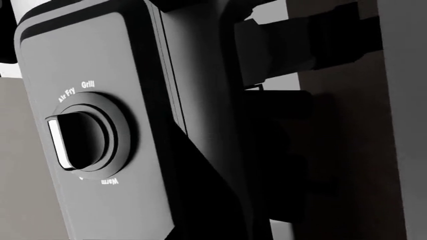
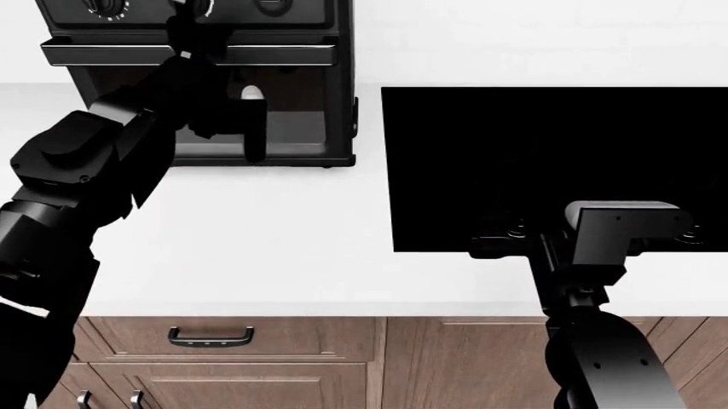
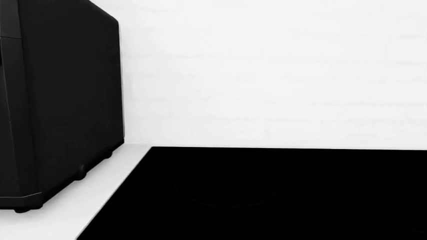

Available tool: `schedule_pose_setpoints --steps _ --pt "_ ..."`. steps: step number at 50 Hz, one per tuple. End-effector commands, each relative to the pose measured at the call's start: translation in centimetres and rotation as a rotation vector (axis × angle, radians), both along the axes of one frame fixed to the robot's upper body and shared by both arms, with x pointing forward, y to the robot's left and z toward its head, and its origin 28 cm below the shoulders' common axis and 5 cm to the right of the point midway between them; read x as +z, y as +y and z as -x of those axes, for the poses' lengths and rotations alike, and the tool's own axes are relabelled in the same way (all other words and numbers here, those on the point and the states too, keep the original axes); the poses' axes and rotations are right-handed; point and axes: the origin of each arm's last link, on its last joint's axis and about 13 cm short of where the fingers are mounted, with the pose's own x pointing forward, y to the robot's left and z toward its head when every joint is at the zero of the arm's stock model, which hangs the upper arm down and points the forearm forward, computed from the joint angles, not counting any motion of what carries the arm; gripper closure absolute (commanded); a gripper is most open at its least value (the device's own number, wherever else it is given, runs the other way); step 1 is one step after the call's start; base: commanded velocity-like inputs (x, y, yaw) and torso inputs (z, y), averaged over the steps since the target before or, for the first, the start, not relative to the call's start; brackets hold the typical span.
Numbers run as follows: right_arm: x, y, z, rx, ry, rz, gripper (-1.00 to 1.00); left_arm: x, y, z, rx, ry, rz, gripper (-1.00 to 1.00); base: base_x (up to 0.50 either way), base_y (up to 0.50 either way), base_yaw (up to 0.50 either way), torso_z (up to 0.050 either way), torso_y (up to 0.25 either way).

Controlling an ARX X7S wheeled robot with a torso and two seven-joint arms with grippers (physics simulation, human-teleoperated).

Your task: Open the toaster oven door.

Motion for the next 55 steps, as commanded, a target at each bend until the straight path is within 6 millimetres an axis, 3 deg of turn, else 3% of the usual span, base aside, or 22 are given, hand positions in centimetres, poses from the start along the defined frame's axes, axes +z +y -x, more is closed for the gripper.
schedule_pose_setpoints --steps 1,21,47,55 --pt "-0.1 0.0 0.1 -0.004 0.000 -0.001 -1.00 -0.6 -0.2 -0.2 -0.021 0.007 -0.041 1.00 0.01 0.00 0.00 0.000 0.000" --pt "0.2 -0.1 0.2 -0.002 -0.009 -0.005 -1.00 -2.2 -0.1 4.9 -0.108 0.073 0.004 1.00 0.00 0.00 0.00 0.000 0.000" --pt "0.5 0.0 0.6 0.004 -0.023 -0.014 -1.00 -2.7 0.5 10.1 -0.114 0.200 0.021 1.00 0.00 0.00 0.00 0.000 0.000" --pt "0.4 -0.1 0.8 0.003 -0.026 -0.018 -1.00 -3.7 0.4 11.6 -0.137 0.228 -0.009 1.00 0.00 0.00 0.00 0.000 0.000"
